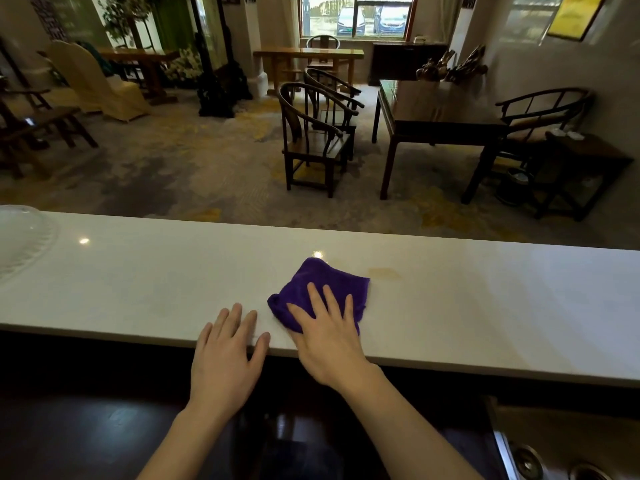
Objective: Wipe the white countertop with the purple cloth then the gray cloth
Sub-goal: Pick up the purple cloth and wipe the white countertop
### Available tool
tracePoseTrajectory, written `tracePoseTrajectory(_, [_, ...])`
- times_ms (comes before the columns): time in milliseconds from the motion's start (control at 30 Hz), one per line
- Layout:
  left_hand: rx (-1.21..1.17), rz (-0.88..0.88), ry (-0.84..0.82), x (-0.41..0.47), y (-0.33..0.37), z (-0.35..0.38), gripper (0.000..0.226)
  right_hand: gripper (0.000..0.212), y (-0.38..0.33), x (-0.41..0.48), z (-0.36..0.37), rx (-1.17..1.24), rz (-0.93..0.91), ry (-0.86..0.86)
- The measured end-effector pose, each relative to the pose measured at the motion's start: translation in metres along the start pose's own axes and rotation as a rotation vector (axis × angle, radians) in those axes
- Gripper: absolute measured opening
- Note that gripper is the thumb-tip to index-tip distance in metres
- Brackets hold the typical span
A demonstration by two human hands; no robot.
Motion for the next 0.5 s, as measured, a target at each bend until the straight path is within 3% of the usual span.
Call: tracePoseTrajectory(500, [-0.032, 0.004, 0.011, -0.003, 0.002, -0.001, 0.057, 0.051, 0.139, -0.027, -0.039, -0.032, 0.286, 0.031])
Point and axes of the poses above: each hand's wrist, its own x-axis towards the middle knuckle, its own z-axis out of the palm, y = z × x, the point moved 7 cm from there along x, towards the middle knuckle, and after that the axes turned 8 degrees about y, right-handed, at the moved point
